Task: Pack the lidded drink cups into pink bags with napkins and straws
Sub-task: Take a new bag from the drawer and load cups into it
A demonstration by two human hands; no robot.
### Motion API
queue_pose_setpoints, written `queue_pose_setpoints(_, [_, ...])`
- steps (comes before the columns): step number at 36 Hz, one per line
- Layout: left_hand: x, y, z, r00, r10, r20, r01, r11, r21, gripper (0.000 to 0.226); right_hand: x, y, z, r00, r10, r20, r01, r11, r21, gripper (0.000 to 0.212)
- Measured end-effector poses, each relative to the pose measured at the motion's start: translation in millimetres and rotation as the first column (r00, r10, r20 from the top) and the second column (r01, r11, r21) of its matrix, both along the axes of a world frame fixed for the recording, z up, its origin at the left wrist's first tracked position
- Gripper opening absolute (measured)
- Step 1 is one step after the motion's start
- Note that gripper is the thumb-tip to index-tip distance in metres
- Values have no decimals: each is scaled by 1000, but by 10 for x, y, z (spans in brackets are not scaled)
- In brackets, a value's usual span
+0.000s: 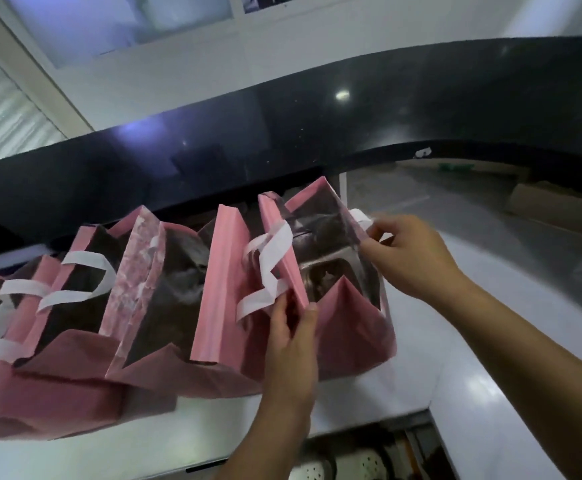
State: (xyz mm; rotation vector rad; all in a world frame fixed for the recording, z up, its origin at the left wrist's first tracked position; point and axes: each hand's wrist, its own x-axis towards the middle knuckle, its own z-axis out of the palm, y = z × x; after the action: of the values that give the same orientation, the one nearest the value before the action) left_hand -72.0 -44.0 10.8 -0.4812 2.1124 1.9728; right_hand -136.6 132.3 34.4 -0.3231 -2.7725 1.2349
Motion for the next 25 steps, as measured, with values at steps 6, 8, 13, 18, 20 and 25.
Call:
queue_pose_setpoints(6, [58,122,-6,965,-259,-43,261,963,66,32,498,133,-30,967,-234,-104,228,971,-67,20])
queue_pose_setpoints(8, [88,168,-6,937,-346,-47,349,931,102,27,735,159,-25,933,-337,-127,330,941,-72,20])
queue_pose_setpoints(13, [185,279,-7,841,-535,-79,540,823,178,23,1410,143,69,818,-547,-180,549,835,-42,23])
queue_pose_setpoints(18, [291,428,-58,749,-654,-107,661,724,197,17,2099,7,75,622,-740,-257,745,660,-96,22])
queue_pose_setpoints(20, [378,506,-58,681,-724,-114,732,665,148,17,2366,-53,30,540,-804,-249,801,582,-139,23])
queue_pose_setpoints(25, [746,722,-44,481,-871,-99,876,482,11,20,3015,-52,-114,367,-902,-226,881,415,-226,22])
